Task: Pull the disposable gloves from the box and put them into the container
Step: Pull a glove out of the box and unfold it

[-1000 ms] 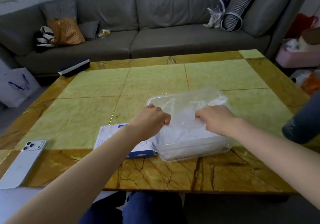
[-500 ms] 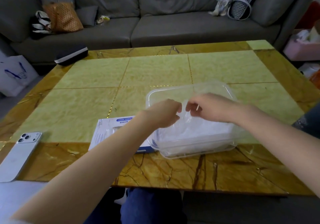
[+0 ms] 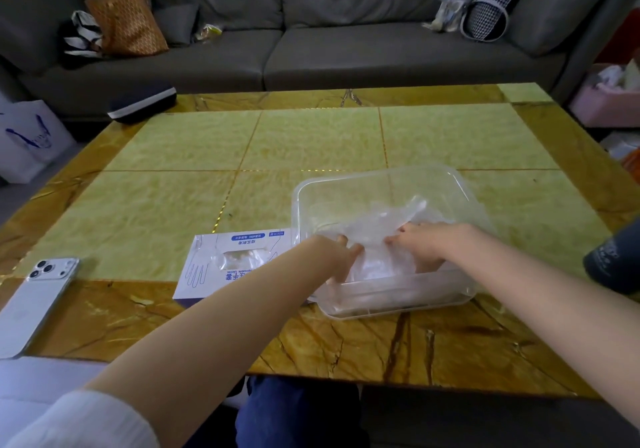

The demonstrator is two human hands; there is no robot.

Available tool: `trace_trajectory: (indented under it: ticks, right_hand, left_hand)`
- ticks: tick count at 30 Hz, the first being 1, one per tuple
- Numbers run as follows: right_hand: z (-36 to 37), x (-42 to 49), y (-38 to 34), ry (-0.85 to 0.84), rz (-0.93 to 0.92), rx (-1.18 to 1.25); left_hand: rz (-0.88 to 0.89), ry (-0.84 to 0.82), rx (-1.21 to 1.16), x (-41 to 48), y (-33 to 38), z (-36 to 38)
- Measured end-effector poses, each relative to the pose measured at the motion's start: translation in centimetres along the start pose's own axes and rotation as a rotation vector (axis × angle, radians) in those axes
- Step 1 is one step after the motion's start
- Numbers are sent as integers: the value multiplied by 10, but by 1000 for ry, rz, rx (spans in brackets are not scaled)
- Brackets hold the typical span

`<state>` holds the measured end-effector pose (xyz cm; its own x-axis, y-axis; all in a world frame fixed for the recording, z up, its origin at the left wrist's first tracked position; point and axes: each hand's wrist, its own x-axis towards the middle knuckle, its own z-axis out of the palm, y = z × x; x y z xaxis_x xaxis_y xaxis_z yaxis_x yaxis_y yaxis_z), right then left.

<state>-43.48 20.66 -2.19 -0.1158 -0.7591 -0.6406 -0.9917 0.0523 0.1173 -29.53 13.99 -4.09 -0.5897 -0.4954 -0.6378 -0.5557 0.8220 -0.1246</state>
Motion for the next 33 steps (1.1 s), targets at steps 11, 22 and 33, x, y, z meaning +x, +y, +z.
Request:
trace_trajectory:
  ticks: [11, 22, 33]
  right_hand:
    - [-35, -38, -11, 128, -75, 356]
    - [-55, -39, -135, 618, -434, 372]
    - [-19, 28, -208, 511, -269, 325]
  left_hand:
    - [122, 516, -361, -56, -44, -39]
    - [-338, 566, -381, -100, -129, 85]
    - [-308, 470, -453, -115, -115, 124]
